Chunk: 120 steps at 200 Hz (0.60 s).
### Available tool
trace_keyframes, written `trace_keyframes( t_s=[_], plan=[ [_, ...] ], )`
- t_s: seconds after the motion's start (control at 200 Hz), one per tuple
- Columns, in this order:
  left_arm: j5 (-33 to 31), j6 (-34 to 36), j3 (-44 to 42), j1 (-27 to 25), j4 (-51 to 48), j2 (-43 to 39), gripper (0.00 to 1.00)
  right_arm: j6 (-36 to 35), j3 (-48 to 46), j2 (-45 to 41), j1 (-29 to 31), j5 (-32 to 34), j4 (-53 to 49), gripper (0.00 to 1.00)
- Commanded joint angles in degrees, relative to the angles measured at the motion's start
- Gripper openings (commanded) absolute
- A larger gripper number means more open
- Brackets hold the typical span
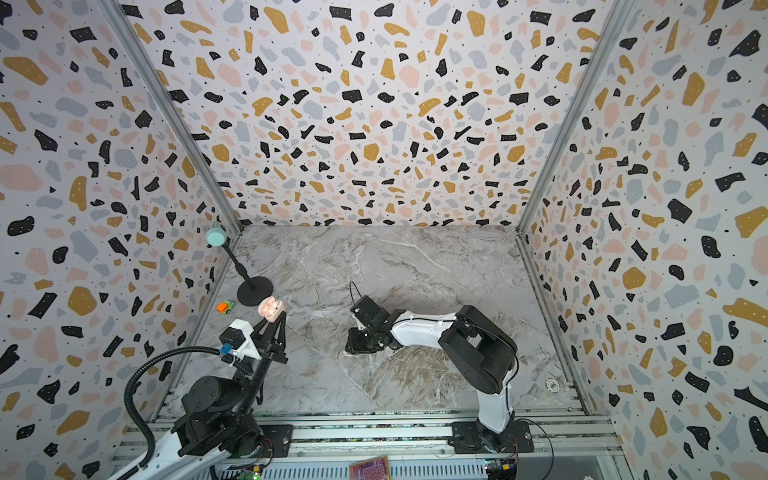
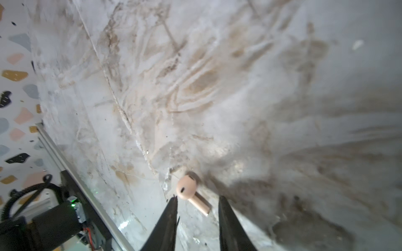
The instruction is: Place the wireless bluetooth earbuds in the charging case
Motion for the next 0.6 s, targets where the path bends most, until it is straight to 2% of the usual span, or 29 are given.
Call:
trace_keyframes(
  t_s=[0.0,0.23,0.596],
  plan=[
    [0.51,-0.05,-0.5,0.36,3.26,-0.06,0.0,-7.41,5.33,-1.09,3.39,11.21,-9.74,0.33],
    [0.24,0.09,-0.5,0.34,3.22,-0.25,0.0,-11.89,10.11,1.6,8.0,19.93,-14.3,0.33],
    [0.04,0.06,-0.59,0.48,3.57,-0.32,0.0,-13.72,12.0,4.51,11.09,25.14,-18.08,0.3]
  ],
)
